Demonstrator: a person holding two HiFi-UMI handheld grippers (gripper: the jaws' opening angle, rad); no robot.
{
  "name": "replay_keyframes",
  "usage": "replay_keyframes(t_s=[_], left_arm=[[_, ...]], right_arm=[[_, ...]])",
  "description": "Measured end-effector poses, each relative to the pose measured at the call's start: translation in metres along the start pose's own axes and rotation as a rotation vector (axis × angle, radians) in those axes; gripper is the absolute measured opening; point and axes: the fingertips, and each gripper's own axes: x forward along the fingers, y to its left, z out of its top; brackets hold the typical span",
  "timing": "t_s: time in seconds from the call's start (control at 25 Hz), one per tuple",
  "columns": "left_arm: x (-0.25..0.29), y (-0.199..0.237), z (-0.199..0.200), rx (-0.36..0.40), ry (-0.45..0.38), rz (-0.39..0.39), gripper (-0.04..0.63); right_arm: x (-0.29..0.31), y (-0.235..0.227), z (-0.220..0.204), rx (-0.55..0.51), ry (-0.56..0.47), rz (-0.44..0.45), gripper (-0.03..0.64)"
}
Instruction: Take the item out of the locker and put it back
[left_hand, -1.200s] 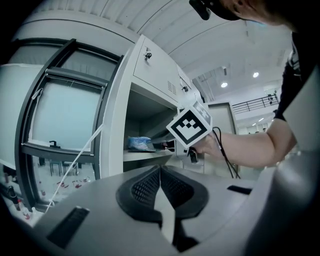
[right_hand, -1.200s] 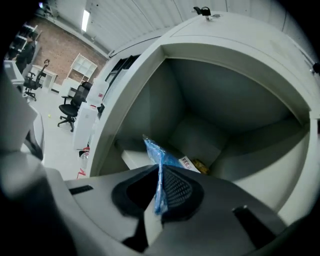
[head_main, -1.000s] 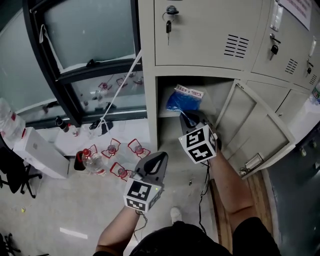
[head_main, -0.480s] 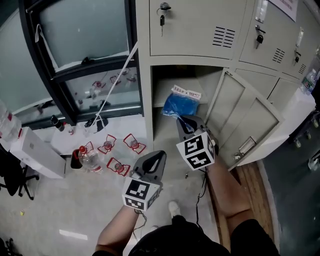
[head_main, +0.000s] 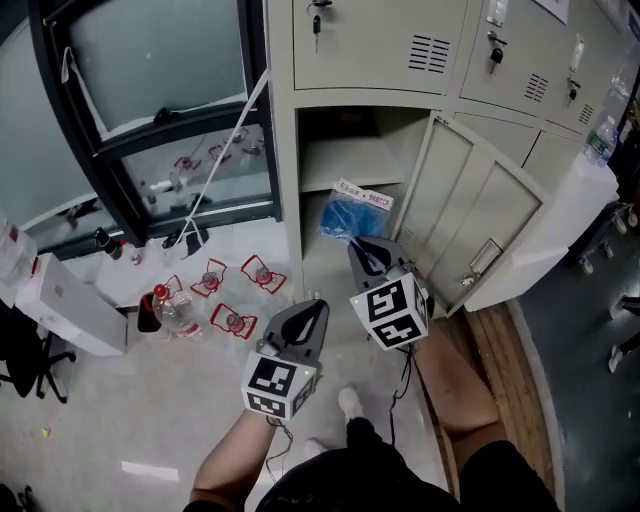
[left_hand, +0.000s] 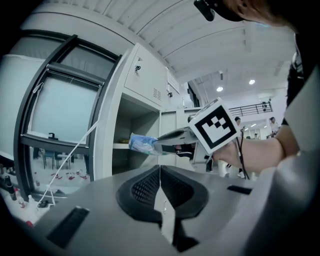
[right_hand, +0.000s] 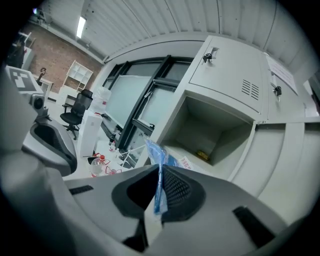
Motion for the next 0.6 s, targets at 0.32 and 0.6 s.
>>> replay_keyframes(t_s=[0.32,0.6], left_arm=[[-0.018,-0.007,-0.021,-0.030,0.015,-0.003,0.008],[-0.021,-0.007,-0.033,-0.039,0.032,0.008,0.008]], right_arm=[[-0.015,0.034,-0.026,0.042,0.038,0.025,0.017],[-0.017,0.048,-0.046,0.069,0.064,0.045,0.017]])
